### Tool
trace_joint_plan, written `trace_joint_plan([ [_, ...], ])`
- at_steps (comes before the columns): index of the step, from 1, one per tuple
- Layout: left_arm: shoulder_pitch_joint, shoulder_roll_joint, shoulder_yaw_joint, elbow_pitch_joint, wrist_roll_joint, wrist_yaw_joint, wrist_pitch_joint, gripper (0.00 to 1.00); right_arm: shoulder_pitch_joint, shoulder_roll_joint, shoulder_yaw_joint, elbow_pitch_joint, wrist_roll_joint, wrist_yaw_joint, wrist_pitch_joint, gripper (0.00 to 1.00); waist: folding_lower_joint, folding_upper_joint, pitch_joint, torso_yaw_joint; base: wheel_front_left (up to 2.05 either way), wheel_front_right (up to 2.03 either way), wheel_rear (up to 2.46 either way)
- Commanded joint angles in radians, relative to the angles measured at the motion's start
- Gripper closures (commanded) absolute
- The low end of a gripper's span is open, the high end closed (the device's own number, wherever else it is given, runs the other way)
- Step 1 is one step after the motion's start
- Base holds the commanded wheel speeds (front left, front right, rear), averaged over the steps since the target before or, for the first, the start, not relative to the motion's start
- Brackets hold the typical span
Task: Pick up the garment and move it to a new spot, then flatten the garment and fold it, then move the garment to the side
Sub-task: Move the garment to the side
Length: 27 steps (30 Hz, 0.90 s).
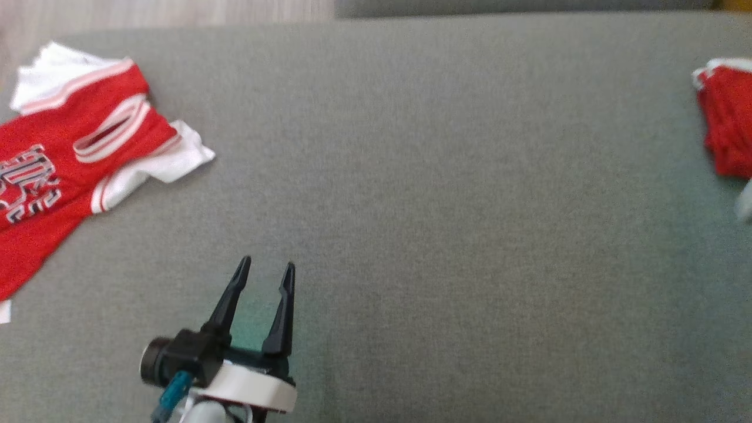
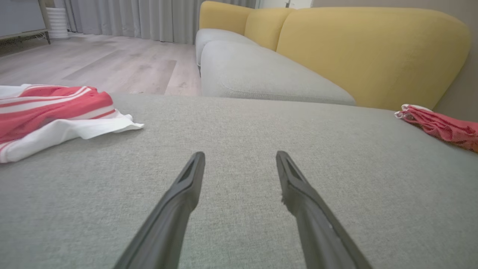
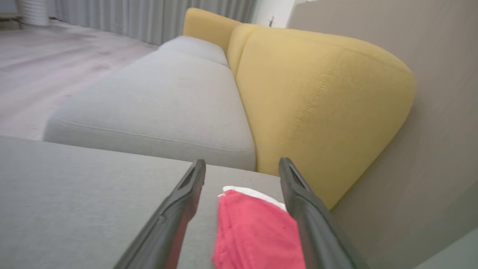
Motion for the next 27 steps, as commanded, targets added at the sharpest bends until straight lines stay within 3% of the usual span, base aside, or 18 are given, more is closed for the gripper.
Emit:
trace_joint_plan([
  [1, 0.005, 0.0, 0.046, -0.019, -0.011, 0.004, -0.008, 0.0, 0.057, 0.021, 0.03, -0.076, 0.025, 0.007, -0.027, 0.0, 0.0002, 0.0, -0.079, 0.013, 0.0, 0.0, 0.0],
  [7, 0.05, -0.004, 0.069, -0.007, -0.013, 0.007, -0.008, 0.0, 0.299, 0.147, 0.079, -0.202, 0.035, 0.007, -0.122, 0.0, 0.0002, 0.0, -0.154, 0.025, 0.0, 0.0, 0.0],
  [12, 0.089, -0.005, 0.099, 0.005, -0.014, 0.023, -0.008, 0.0, 0.459, 0.24, 0.149, -0.194, 0.049, 0.007, -0.214, 0.0, 0.0002, 0.0, -0.198, 0.023, 0.0, 0.0, 0.0],
  [18, 0.121, -0.006, 0.131, 0.023, -0.015, 0.033, -0.008, 0.0, 0.545, 0.274, 0.179, -0.121, 0.059, 0.007, -0.279, 0.0, 0.0002, 0.0, -0.223, 0.028, 0.0, 0.0, 0.0],
  [27, 0.126, -0.006, 0.147, 0.037, -0.002, 0.027, -0.008, 0.0, 0.566, 0.278, 0.185, -0.076, 0.112, 0.007, -0.294, 0.0, 0.0002, 0.0, -0.231, 0.03, 0.0, 0.0, 0.0],
])
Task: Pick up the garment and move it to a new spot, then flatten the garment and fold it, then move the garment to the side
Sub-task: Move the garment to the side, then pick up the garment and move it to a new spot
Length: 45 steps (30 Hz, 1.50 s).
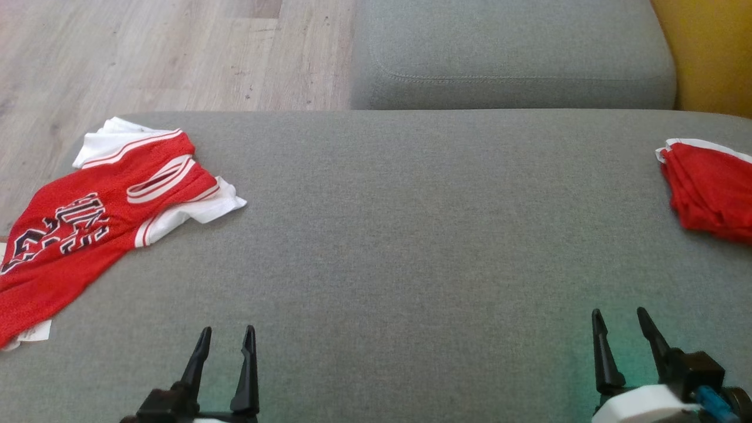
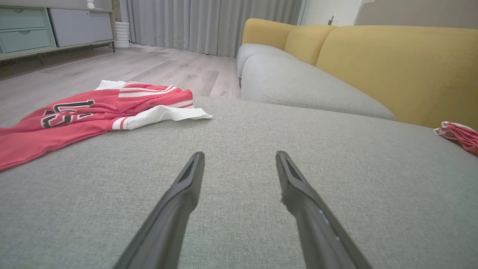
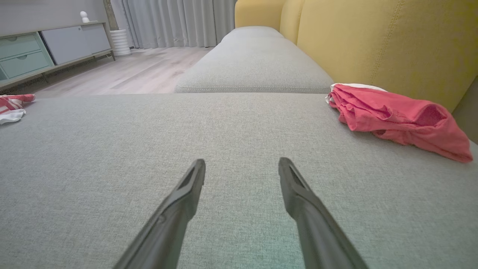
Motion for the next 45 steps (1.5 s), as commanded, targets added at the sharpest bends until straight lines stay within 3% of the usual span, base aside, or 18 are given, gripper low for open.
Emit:
trace_joint_plan([
  [1, -0.031, -0.002, 0.035, -0.024, 0.01, 0.0, -0.008, 0.0, -0.018, -0.006, 0.024, -0.035, 0.005, 0.007, -0.014, 0.0, 0.0, -0.0001, 0.001, -0.001, 0.0, 0.0, 0.0],
  [11, -0.037, -0.002, 0.026, -0.016, 0.002, -0.008, -0.008, 0.0, -0.012, -0.006, 0.033, -0.055, 0.016, 0.007, -0.014, 0.0, 0.0, -0.0001, 0.009, -0.002, 0.0, 0.0, 0.0],
  [15, -0.046, -0.002, 0.019, -0.012, 0.005, -0.01, -0.008, 0.0, -0.002, -0.006, 0.024, -0.063, 0.02, 0.007, -0.014, 0.0, 0.0, -0.0001, 0.008, 0.028, 0.0, 0.0, 0.0],
  [26, -0.026, -0.002, 0.012, 0.009, 0.011, -0.008, -0.008, 0.0, 0.008, -0.006, 0.084, -0.058, 0.058, 0.007, -0.014, 0.0, 0.0, -0.0001, -0.022, 0.279, 0.0, 0.0, 0.0],
  [32, 0.018, 0.001, 0.047, 0.005, 0.013, -0.009, -0.008, 0.0, -0.015, -0.006, 0.147, -0.046, 0.07, 0.007, -0.014, 0.0, 0.0, -0.0001, -0.036, 0.36, 0.0, 0.0, 0.0],
  [39, 0.021, 0.0, 0.061, -0.015, -0.001, -0.016, -0.008, 0.0, -0.019, -0.006, 0.163, -0.041, 0.064, 0.007, -0.014, 0.0, 0.0, -0.0001, -0.011, 0.344, 0.0, 0.0, 0.0],
  [45, -0.14, 0.01, 0.053, -0.032, -0.041, -0.028, -0.008, 0.0, -0.068, -0.006, 0.136, -0.061, -0.018, 0.007, -0.014, 0.0, 0.0, -0.0001, 0.14, 0.276, 0.0, 0.0, 0.0],
])
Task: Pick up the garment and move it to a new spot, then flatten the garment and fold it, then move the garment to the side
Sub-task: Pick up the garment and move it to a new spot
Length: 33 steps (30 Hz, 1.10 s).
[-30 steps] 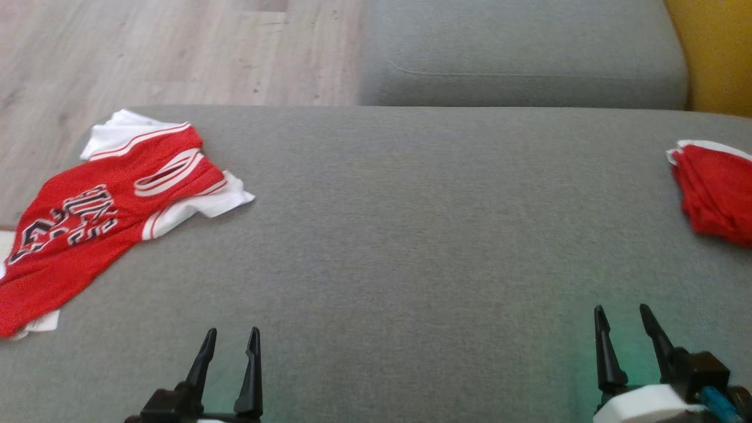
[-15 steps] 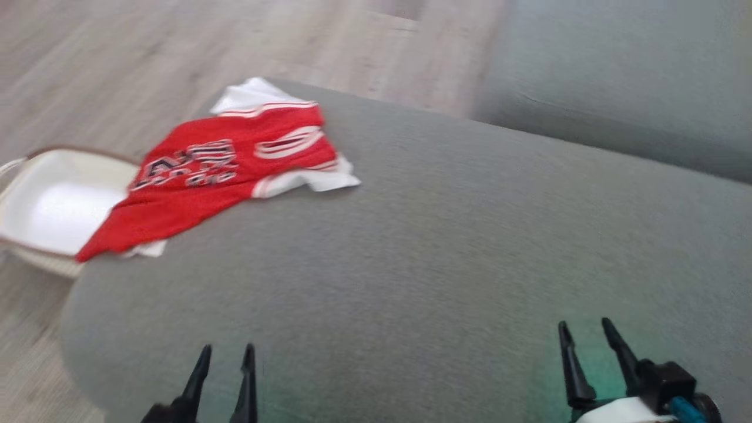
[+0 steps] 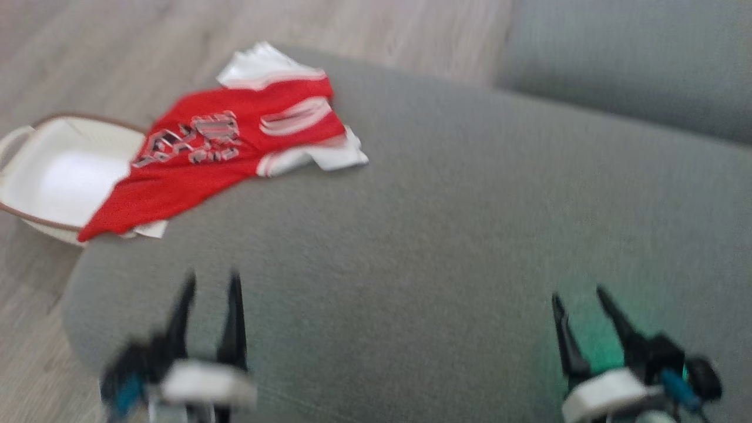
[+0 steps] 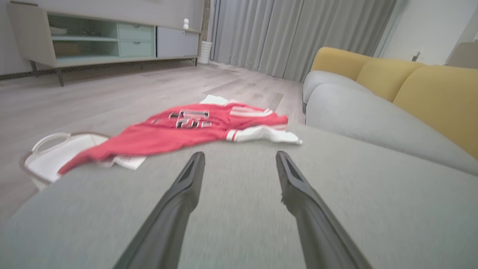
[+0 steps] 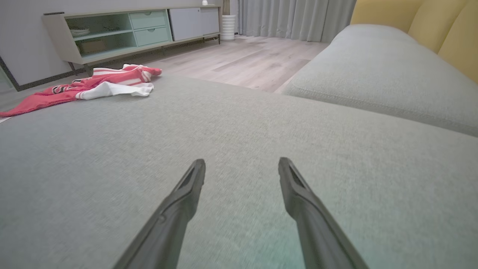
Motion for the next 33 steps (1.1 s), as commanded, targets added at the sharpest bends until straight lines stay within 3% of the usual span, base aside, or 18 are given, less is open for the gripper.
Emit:
trace_joint_plan([
  [1, -0.117, 0.013, 0.025, -0.036, -0.014, -0.002, -0.008, 0.0, -0.076, -0.008, 0.011, -0.041, -0.025, 0.007, -0.014, 0.0, 0.0, 0.0, 0.115, -0.063, 0.0, 0.0, 0.0],
  [10, -0.536, 0.132, 0.014, 0.073, -0.14, -0.007, 0.077, 0.0, -0.159, -0.043, -0.088, -0.152, -0.125, 0.007, 0.017, 0.0, 0.0, 0.0, 0.388, -0.127, 0.0, 0.0, 0.0],
  [13, -0.7, 0.186, 0.012, 0.207, -0.18, -0.007, 0.123, 0.0, -0.14, -0.078, -0.119, -0.223, -0.135, 0.007, 0.049, 0.0, 0.0, 0.0, 0.453, -0.132, 0.0, 0.0, 0.0],
  [22, -0.884, 0.205, -0.003, 0.592, -0.229, -0.007, 0.155, 0.0, -0.054, -0.124, -0.132, -0.348, -0.121, 0.007, 0.111, 0.0, 0.0, 0.0, 0.465, -0.181, 0.0, 0.0, 0.0],
  [33, -0.951, 0.209, -0.11, 0.734, -0.332, -0.007, 0.127, 0.0, 0.026, -0.13, -0.161, -0.461, -0.1, 0.007, 0.165, 0.0, 0.0, 0.0, 0.477, -0.209, 0.0, 0.0, 0.0],
])
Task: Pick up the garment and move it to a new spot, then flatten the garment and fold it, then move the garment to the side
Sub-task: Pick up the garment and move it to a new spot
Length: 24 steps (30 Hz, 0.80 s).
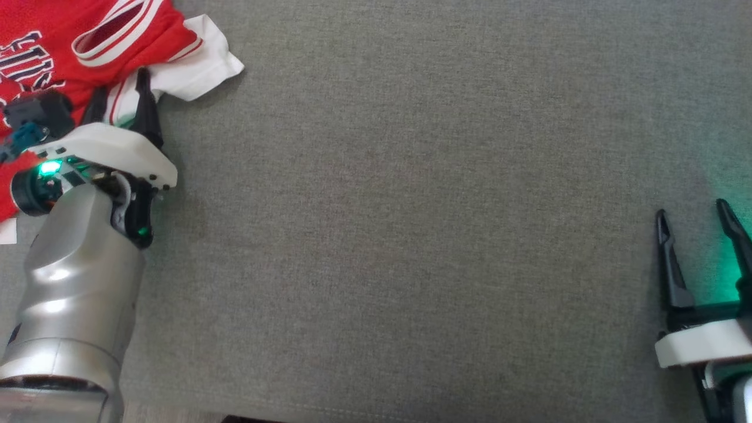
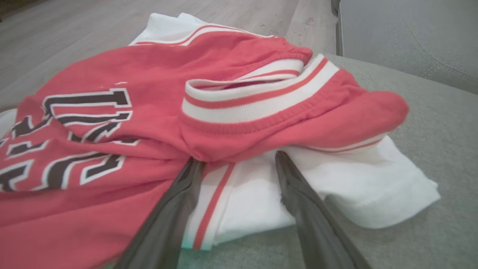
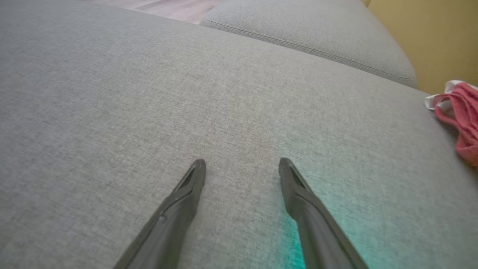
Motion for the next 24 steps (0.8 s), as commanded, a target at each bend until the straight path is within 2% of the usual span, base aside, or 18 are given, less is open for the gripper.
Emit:
trace_joint_plan([
  [1, -0.019, 0.054, 0.006, -0.006, -0.014, 0.002, -0.013, 0.0, 0.043, -0.012, 0.012, -0.027, 0.006, 0.007, 0.012, 0.0, -0.0001, 0.0, 0.001, 0.001, 0.0, 0.0, 0.0],
  [5, -0.016, 0.049, -0.027, 0.008, -0.039, 0.002, -0.021, 0.0, 0.059, -0.011, 0.01, -0.038, 0.009, 0.007, 0.016, 0.0, -0.0001, 0.0, 0.0, 0.003, 0.0, 0.0, 0.0],
  [6, -0.016, 0.049, -0.037, 0.013, -0.045, 0.002, -0.024, 0.2, 0.062, -0.01, 0.009, -0.041, 0.009, 0.007, 0.017, 0.0, -0.0001, 0.0, 0.001, 0.004, 0.0, 0.0, 0.0],
  [7, -0.018, 0.049, -0.055, 0.014, -0.047, 0.002, -0.023, 0.3, 0.063, -0.009, 0.009, -0.044, 0.009, 0.007, 0.019, 0.0, -0.0001, 0.0, 0.003, 0.006, 0.0, 0.0, 0.0],
  [10, -0.025, 0.05, -0.081, 0.016, -0.079, 0.002, -0.018, 1.0, 0.06, -0.01, 0.013, -0.051, 0.012, 0.007, 0.026, 0.0, -0.0001, 0.0, 0.009, 0.009, 0.0, 0.0, 0.0],
  [24, 0.005, 0.084, -0.259, -0.077, -0.213, 0.002, -0.046, 1.0, 0.049, 0.016, 0.016, -0.016, 0.02, 0.007, 0.014, 0.0, -0.0001, 0.0, -0.031, 0.029, 0.0, 0.0, 0.0],
])
